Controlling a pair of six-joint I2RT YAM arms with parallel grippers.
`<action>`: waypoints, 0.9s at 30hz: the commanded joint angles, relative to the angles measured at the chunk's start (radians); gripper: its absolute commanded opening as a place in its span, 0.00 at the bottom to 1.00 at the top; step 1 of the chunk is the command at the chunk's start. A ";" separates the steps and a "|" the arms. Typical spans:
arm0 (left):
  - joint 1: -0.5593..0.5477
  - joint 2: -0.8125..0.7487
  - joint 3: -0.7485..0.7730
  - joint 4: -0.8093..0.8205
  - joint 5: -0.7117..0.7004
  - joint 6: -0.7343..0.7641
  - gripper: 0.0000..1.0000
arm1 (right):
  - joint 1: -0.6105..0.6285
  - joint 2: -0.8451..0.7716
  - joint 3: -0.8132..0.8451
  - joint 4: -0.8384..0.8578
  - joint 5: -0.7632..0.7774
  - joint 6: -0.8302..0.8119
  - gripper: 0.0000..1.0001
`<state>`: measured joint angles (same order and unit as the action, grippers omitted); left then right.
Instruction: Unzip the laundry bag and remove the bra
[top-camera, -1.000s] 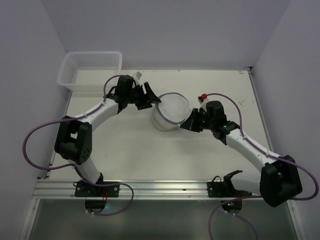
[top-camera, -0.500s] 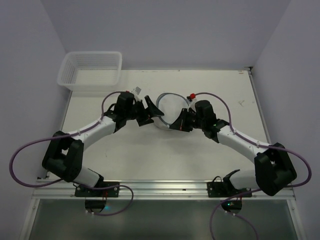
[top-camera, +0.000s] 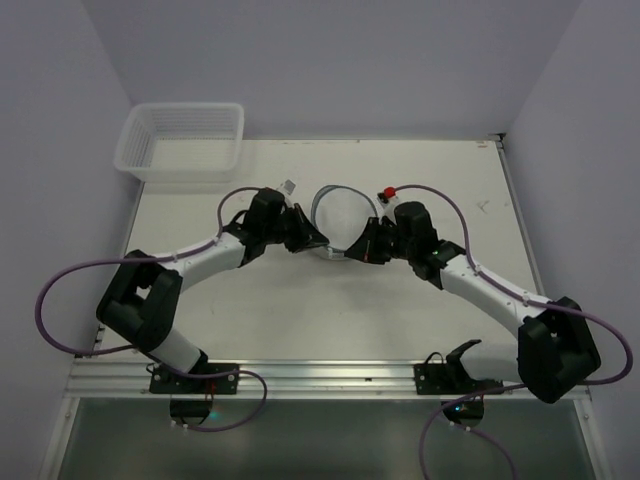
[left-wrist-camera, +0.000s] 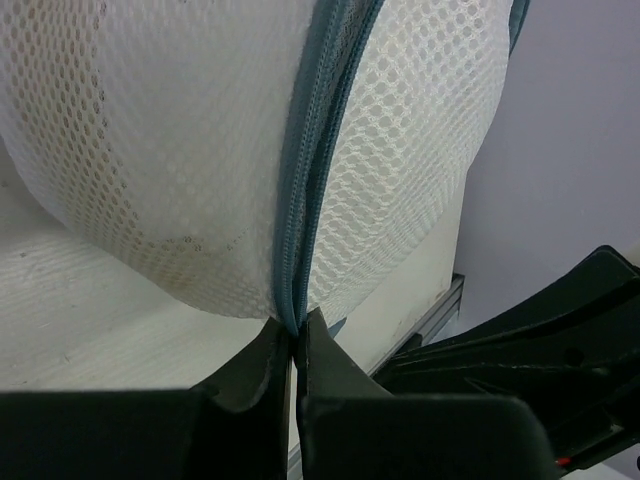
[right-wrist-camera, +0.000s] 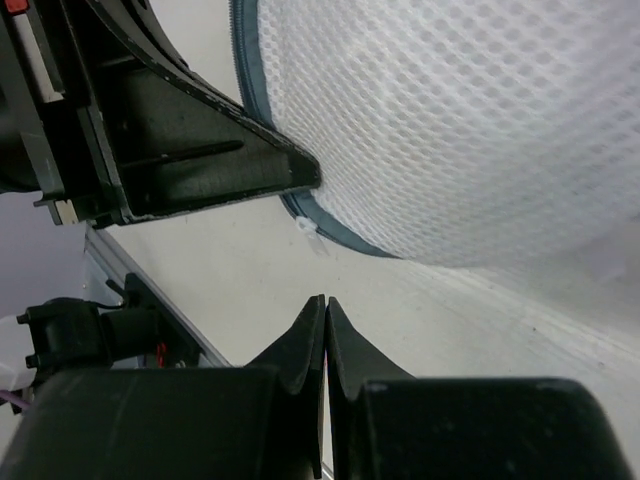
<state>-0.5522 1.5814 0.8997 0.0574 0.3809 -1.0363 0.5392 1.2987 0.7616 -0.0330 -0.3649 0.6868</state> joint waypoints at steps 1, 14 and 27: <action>0.024 -0.081 -0.011 0.001 -0.039 0.015 0.00 | -0.057 -0.068 -0.040 -0.062 0.058 -0.070 0.00; 0.017 -0.195 -0.209 0.156 -0.039 -0.152 0.00 | -0.114 -0.131 -0.044 0.002 -0.064 -0.158 0.10; -0.002 -0.187 -0.205 0.294 -0.040 -0.303 0.00 | -0.001 -0.009 -0.139 0.383 -0.259 0.048 0.62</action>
<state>-0.5457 1.3975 0.6880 0.2459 0.3435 -1.2743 0.5323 1.2655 0.6247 0.2070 -0.5667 0.6849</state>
